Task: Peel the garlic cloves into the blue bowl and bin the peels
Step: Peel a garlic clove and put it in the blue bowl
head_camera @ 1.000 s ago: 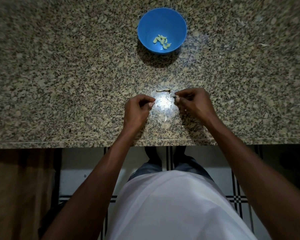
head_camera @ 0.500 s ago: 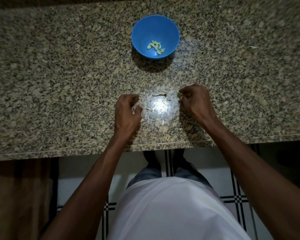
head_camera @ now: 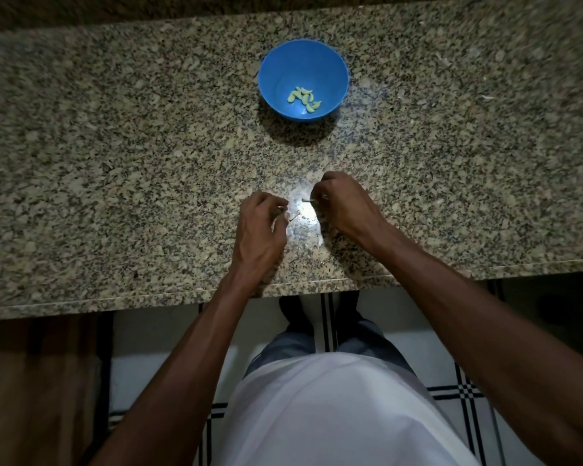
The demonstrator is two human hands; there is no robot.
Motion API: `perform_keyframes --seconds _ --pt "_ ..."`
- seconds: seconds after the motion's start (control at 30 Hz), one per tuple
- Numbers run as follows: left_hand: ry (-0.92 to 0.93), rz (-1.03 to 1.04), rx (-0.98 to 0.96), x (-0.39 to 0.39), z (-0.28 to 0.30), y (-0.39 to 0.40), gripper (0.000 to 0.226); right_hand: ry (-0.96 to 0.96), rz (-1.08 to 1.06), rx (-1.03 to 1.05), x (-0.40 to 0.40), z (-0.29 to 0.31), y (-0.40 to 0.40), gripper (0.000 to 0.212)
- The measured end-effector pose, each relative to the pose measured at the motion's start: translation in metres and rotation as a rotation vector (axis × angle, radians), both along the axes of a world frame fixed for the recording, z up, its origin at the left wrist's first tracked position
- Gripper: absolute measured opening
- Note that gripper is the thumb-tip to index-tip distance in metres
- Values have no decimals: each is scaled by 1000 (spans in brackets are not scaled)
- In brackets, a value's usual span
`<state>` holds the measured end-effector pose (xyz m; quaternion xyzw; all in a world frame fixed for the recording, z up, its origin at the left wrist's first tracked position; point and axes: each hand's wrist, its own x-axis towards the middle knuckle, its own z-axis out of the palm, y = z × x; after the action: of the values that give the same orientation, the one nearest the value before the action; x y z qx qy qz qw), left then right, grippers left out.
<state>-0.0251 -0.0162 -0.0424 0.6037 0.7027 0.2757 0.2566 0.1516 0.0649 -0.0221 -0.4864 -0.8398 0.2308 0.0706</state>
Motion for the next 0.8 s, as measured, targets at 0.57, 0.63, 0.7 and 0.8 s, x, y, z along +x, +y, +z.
perform_keyframes --seconds 0.57,0.63,0.7,0.8 --pt "17 91 2 28 8 -17 40 200 -217 -155 23 -4 -36 18" --pt "74 307 6 22 11 -22 44 293 -380 -196 44 1 -36 22" --pt "128 331 -87 23 10 -26 50 276 -441 -160 65 5 -35 25" --pt "188 202 -190 44 10 -29 57 156 -369 -100 77 0 -37 23"
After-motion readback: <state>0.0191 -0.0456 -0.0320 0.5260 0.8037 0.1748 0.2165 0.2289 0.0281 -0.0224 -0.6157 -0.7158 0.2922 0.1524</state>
